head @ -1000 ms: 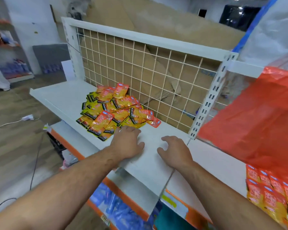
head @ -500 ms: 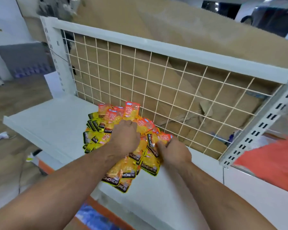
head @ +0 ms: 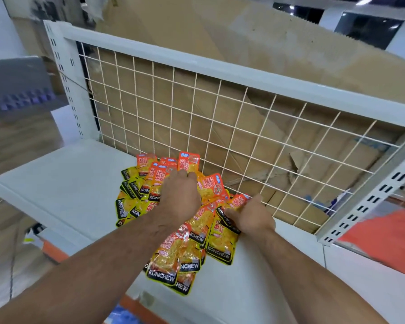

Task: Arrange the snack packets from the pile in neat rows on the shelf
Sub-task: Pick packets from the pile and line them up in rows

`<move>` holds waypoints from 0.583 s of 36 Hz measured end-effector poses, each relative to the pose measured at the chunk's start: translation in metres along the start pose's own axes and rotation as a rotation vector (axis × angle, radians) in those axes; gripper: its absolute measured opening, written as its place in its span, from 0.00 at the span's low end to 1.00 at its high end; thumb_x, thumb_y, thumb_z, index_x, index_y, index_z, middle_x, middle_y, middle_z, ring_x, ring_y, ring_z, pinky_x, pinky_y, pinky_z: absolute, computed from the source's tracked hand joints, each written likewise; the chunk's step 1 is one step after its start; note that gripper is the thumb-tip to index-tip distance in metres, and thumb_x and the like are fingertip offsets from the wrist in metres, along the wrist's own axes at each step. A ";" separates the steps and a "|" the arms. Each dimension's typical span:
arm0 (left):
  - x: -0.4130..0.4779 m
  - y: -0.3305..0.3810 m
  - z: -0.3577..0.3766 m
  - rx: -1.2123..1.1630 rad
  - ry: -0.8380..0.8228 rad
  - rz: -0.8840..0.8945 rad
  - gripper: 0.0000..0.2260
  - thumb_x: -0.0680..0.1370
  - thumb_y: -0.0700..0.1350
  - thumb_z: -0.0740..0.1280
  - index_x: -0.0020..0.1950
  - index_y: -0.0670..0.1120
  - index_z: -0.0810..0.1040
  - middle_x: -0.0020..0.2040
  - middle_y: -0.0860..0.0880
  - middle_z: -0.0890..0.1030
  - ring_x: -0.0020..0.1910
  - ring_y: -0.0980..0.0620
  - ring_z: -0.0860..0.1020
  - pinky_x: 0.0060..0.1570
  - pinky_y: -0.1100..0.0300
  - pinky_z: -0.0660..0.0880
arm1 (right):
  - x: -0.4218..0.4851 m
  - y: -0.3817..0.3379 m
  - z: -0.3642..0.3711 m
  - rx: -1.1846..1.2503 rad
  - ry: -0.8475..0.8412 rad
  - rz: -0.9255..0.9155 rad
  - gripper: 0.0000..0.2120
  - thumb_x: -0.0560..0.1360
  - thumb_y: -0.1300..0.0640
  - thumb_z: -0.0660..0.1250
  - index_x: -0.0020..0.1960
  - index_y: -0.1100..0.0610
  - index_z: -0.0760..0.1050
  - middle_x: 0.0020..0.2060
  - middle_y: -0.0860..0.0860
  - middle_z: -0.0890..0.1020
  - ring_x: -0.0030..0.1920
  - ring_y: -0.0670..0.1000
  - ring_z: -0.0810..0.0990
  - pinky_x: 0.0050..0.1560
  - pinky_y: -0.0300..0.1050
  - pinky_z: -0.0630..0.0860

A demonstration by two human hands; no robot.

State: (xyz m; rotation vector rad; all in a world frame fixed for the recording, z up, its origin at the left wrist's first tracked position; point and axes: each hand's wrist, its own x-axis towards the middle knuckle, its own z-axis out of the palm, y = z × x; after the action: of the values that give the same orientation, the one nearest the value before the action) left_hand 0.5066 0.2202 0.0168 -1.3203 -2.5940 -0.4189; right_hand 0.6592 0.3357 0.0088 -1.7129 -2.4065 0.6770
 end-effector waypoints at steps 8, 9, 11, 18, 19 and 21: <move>-0.004 0.013 -0.014 -0.295 -0.045 -0.161 0.08 0.74 0.41 0.65 0.52 0.43 0.77 0.45 0.45 0.81 0.45 0.42 0.79 0.36 0.55 0.73 | 0.007 0.022 0.005 0.407 -0.047 0.106 0.20 0.63 0.57 0.81 0.49 0.60 0.78 0.39 0.52 0.83 0.35 0.49 0.80 0.34 0.41 0.72; -0.006 0.015 -0.016 -0.349 -0.068 -0.191 0.07 0.74 0.40 0.64 0.51 0.42 0.77 0.45 0.44 0.81 0.45 0.41 0.79 0.38 0.54 0.74 | 0.006 0.026 0.005 0.417 -0.054 0.117 0.20 0.63 0.57 0.81 0.50 0.59 0.77 0.41 0.53 0.83 0.38 0.51 0.81 0.36 0.42 0.73; -0.007 0.020 -0.022 -0.462 -0.126 -0.259 0.07 0.73 0.39 0.64 0.50 0.40 0.77 0.46 0.43 0.81 0.47 0.40 0.79 0.44 0.52 0.77 | 0.004 0.033 0.005 0.384 -0.058 0.124 0.22 0.62 0.56 0.80 0.53 0.58 0.77 0.45 0.54 0.83 0.44 0.55 0.82 0.41 0.42 0.73; -0.030 0.039 -0.028 -0.607 -0.243 -0.391 0.12 0.74 0.36 0.64 0.56 0.40 0.80 0.55 0.44 0.82 0.55 0.42 0.79 0.54 0.51 0.77 | -0.003 0.052 -0.001 0.357 -0.082 0.056 0.08 0.64 0.57 0.76 0.39 0.55 0.78 0.36 0.53 0.82 0.40 0.57 0.82 0.39 0.47 0.76; -0.035 0.042 -0.028 -0.612 -0.254 -0.396 0.12 0.74 0.36 0.64 0.57 0.41 0.80 0.55 0.44 0.81 0.56 0.42 0.79 0.55 0.51 0.77 | -0.009 0.053 -0.004 0.409 -0.092 0.040 0.07 0.64 0.60 0.75 0.33 0.56 0.76 0.29 0.51 0.80 0.35 0.57 0.80 0.38 0.48 0.75; -0.045 0.050 -0.028 -0.630 -0.260 -0.418 0.13 0.75 0.36 0.64 0.58 0.42 0.80 0.59 0.46 0.80 0.59 0.44 0.77 0.58 0.53 0.75 | -0.017 0.058 -0.011 0.507 -0.114 0.016 0.14 0.66 0.65 0.73 0.26 0.57 0.72 0.21 0.48 0.75 0.29 0.53 0.73 0.34 0.47 0.70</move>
State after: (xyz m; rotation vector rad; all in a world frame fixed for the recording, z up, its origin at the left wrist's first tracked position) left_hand 0.5744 0.2048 0.0380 -1.0074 -3.1046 -1.2990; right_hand 0.7196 0.3389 -0.0030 -1.5100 -2.0379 1.2845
